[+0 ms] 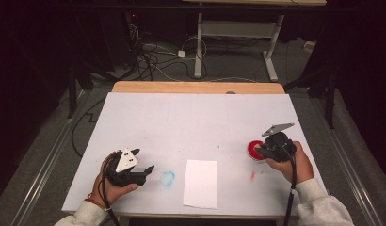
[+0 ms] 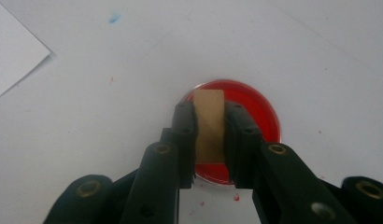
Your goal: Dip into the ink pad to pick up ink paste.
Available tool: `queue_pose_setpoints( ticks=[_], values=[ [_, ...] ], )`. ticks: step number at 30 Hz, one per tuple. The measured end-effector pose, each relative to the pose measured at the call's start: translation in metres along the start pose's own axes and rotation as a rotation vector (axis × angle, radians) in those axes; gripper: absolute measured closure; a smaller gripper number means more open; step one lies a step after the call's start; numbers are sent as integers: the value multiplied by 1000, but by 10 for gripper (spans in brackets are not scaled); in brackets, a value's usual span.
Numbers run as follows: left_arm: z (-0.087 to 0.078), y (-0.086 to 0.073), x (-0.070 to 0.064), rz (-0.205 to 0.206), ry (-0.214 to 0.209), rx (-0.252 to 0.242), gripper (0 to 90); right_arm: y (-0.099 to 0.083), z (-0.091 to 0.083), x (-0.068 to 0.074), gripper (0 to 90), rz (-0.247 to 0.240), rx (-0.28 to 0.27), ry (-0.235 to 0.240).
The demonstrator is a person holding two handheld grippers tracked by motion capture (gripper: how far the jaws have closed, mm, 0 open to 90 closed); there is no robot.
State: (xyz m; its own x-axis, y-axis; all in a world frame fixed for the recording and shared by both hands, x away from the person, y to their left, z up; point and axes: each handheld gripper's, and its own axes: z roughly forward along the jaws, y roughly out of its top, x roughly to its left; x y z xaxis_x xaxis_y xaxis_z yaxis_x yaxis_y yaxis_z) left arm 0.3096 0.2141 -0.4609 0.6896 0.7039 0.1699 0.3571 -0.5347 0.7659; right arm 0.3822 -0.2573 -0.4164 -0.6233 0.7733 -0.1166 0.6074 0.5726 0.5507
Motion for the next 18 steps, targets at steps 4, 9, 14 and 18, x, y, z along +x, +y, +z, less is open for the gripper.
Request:
queue_pose_setpoints(
  ticks=[4, 9, 14, 18],
  values=[
    [0, 0, -1, 10, -1, 7, 218, -1, 6, -1, 760, 12, 33, -6],
    [0, 0, 0, 24, 6, 2, 217, -2, 17, -3, 760, 10, 68, -16],
    [0, 0, -1, 18, 3, 9, 218, -3, 18, -4, 760, 7, 63, -16],
    [1, 0, -2, 24, 2, 13, 218, -3, 19, -3, 760, 5, 58, -18]
  ],
)
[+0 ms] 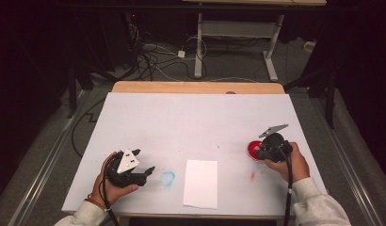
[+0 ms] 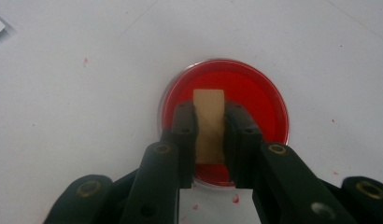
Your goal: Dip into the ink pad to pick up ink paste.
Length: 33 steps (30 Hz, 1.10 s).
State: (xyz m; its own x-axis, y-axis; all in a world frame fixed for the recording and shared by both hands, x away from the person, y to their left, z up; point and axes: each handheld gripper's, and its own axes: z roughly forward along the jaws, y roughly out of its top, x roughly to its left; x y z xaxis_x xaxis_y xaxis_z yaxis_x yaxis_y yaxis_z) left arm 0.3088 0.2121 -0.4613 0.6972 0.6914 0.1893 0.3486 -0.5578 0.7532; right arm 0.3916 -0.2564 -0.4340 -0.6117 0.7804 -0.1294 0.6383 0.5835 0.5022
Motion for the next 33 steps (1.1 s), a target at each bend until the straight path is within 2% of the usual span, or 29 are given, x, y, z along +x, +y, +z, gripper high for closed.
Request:
queue_pose_setpoints(
  ticks=[2, 6, 11, 16, 20, 25, 28, 33],
  values=[
    [1, 0, 0, 14, 2, -2, 218, 0, 0, 0, 760, 3, -2, 3],
    [1, 1, -1, 7, -4, 3, 217, -1, 1, -1, 760, 13, -13, 10],
    [2, 1, 0, 18, -3, 0, 217, -1, 1, 0, 760, -1, -21, -10],
    [2, 1, 0, 7, -9, 8, 217, -2, 2, -2, 760, 17, -35, 4],
    [2, 1, 0, 18, -2, 0, 217, -2, 3, -1, 760, 11, -34, -3],
    [2, 1, -1, 7, -10, 9, 217, -2, 3, -1, 761, 19, -35, -5],
    [2, 2, -1, 23, -5, 5, 217, -2, 3, 0, 762, 15, -30, -11],
    [2, 1, -1, 7, -12, 7, 217, -4, 4, -1, 761, 23, -38, -2]
  ],
)
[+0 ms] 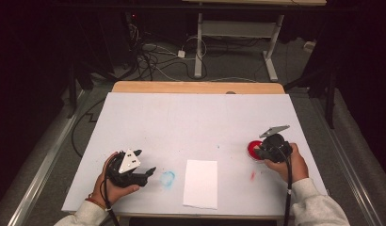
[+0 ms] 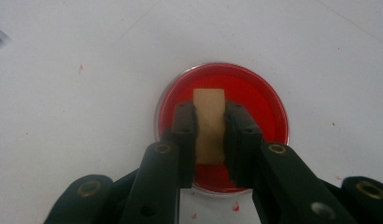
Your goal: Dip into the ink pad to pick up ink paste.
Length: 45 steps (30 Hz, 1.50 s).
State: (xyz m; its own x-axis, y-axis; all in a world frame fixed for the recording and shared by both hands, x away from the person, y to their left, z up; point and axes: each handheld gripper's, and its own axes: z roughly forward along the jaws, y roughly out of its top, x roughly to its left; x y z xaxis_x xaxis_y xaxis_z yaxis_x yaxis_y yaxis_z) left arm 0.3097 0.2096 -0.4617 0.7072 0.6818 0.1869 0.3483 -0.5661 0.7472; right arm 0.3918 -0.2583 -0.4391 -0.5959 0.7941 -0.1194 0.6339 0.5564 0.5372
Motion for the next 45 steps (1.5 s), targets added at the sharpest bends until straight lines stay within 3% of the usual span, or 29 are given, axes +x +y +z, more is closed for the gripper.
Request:
queue_pose_setpoints(
  ticks=[12, 20, 25, 36, 41, 45],
  values=[
    [-2, 1, 1, -1, 8, -9, 216, 2, -4, -2, 761, 3, -4, -15],
    [-1, 0, 2, -11, 10, -9, 210, 9, -32, -8, 760, 23, -88, -12],
    [-2, 1, 3, -13, 12, -11, 210, 11, -60, -15, 760, 41, -151, -17],
    [2, 1, 3, -19, 3, 1, 210, 25, -90, -14, 760, 0, -218, -28],
    [2, 1, 3, -23, 2, -1, 210, 28, -90, -13, 759, -5, -221, -22],
    [3, 1, 2, -24, -2, 0, 210, 28, -74, -12, 760, -10, -176, -15]
  ],
)
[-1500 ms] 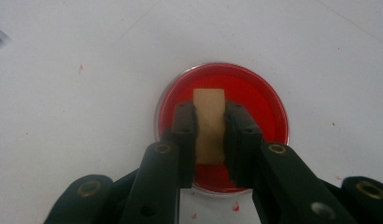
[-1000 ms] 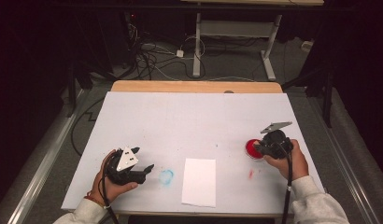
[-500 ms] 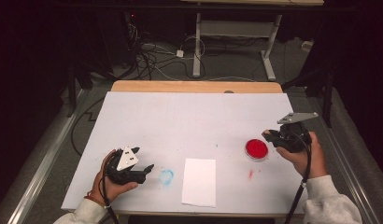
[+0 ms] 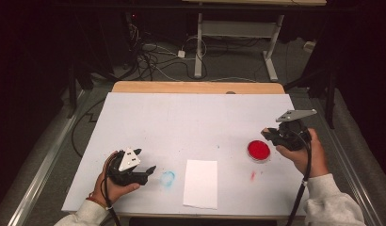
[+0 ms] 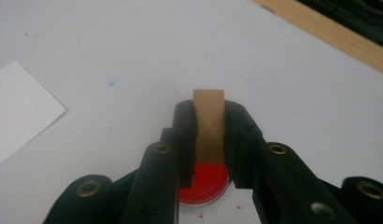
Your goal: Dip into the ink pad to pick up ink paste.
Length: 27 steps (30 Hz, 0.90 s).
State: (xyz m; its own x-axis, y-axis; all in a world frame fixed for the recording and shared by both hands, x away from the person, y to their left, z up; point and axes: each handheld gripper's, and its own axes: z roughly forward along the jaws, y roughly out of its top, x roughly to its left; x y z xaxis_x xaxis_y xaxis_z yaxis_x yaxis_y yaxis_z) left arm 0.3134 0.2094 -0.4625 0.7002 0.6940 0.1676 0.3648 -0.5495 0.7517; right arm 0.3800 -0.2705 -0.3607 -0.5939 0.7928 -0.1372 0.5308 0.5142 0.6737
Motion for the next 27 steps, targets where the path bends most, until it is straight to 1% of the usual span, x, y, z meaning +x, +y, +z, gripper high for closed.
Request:
queue_pose_setpoints(
  ticks=[3, 4, 5, 9, 10, 11, 14, 19, 20, 25, 27],
  values=[
    [0, 0, 0, -3, -2, -5, 210, -4, 15, 1, 759, 0, 37, 7],
    [0, 0, 0, -5, -3, -6, 210, -7, 23, 1, 759, 0, 58, 7],
    [0, 0, 0, -6, -4, -6, 210, -7, 23, 1, 759, 0, 58, 7],
    [-1, 0, 0, 2, -1, -4, 210, -13, 37, 2, 759, 3, 99, 14],
    [-1, 0, 0, 4, 0, -4, 210, -16, 43, 3, 759, -2, 120, 13],
    [-2, 0, 0, 4, -1, -4, 210, -18, 46, 4, 759, -3, 131, 13],
    [-2, 0, 0, 5, 2, -7, 210, -20, 51, 4, 759, -4, 142, 17],
    [-2, 0, 0, 8, 2, -5, 210, -24, 60, 5, 759, -6, 179, 20],
    [-2, 0, 0, 9, 1, -5, 210, -25, 62, 6, 759, 2, 186, 21],
    [-2, 0, 0, 11, 4, -2, 210, -28, 67, 4, 759, -4, 206, 12],
    [-2, 0, 0, 11, 7, -1, 210, -31, 70, 3, 759, -3, 220, 17]
  ],
)
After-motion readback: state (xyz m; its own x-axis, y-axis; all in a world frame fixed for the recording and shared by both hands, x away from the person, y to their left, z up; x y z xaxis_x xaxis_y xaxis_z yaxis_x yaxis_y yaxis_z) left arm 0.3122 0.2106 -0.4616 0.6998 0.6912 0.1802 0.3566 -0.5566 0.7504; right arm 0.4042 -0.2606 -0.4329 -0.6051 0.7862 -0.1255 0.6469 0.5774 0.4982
